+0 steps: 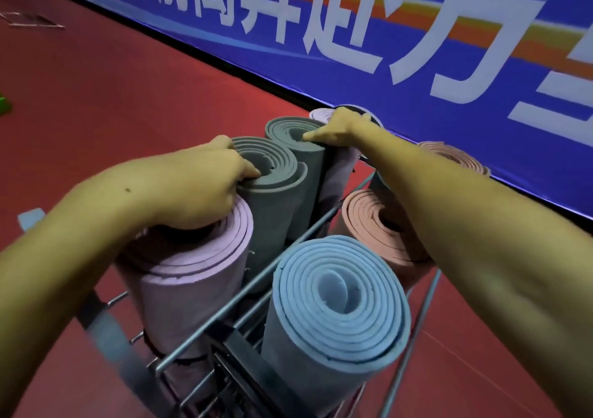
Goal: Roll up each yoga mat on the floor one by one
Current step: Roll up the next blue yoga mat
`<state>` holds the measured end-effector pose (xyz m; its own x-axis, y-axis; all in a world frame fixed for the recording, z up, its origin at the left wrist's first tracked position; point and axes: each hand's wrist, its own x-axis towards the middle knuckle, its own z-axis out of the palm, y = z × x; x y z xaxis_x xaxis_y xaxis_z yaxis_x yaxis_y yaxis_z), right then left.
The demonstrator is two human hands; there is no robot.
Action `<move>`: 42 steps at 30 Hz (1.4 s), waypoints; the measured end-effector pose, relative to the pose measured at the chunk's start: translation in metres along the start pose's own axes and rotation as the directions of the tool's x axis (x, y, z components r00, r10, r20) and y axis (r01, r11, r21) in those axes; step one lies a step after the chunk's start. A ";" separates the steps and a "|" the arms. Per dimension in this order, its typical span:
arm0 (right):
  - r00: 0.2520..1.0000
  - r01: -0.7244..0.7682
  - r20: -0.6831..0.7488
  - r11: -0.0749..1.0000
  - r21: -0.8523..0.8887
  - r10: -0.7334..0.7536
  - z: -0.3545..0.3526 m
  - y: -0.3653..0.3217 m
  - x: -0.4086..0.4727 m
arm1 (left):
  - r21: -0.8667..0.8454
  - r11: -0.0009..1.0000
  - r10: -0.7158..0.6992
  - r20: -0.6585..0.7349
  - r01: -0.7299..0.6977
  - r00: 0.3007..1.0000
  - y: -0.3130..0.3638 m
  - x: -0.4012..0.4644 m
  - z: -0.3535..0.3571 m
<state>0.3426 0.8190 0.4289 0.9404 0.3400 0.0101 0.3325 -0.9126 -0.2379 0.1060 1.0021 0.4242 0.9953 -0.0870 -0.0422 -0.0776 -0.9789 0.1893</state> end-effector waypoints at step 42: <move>0.994 0.105 -0.008 0.979 -0.174 -0.108 0.006 0.167 -0.134 | 0.023 0.987 0.158 0.086 -0.160 0.984 0.141 -0.043 0.052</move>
<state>0.2717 0.6229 0.3818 0.8995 0.4348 0.0437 0.4369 -0.8973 -0.0631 0.0488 0.8578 0.4019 0.9619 -0.2559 -0.0963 -0.2373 -0.9563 0.1709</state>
